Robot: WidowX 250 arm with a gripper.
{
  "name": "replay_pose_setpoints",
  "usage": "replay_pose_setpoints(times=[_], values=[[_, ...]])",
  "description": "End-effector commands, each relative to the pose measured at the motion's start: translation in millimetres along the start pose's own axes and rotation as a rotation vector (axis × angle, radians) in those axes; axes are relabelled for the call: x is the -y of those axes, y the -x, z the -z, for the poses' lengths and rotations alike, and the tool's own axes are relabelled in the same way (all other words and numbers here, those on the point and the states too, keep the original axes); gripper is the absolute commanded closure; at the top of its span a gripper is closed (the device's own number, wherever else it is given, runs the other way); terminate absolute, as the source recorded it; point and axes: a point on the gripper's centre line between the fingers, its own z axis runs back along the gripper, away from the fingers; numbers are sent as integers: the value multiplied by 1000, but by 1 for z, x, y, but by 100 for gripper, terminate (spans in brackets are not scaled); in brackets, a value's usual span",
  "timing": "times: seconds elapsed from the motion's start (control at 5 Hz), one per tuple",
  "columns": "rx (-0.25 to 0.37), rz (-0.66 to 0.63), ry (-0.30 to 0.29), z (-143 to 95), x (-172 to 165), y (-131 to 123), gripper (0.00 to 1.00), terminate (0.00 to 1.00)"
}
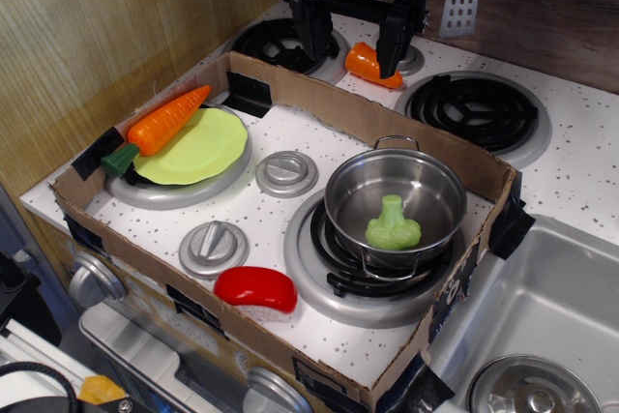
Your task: Take broccoli out of pan
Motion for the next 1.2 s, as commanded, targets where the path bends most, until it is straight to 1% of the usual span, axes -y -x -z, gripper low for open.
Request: replay_pose_setpoints(times=[0.0,0.2,0.4,0.6,0.8,1.0], values=[[0,0,0,0,0,0,0,0],[-43,-58,-12,-8,13,8,0,0],[-86,-220,-68,-7,32,19,0,0],[-103,-326,-86,4,45,27,0,0],[-72,-374,-129,25,59,40,0,0],[-50,-389,-147,38,58,48,0,0]])
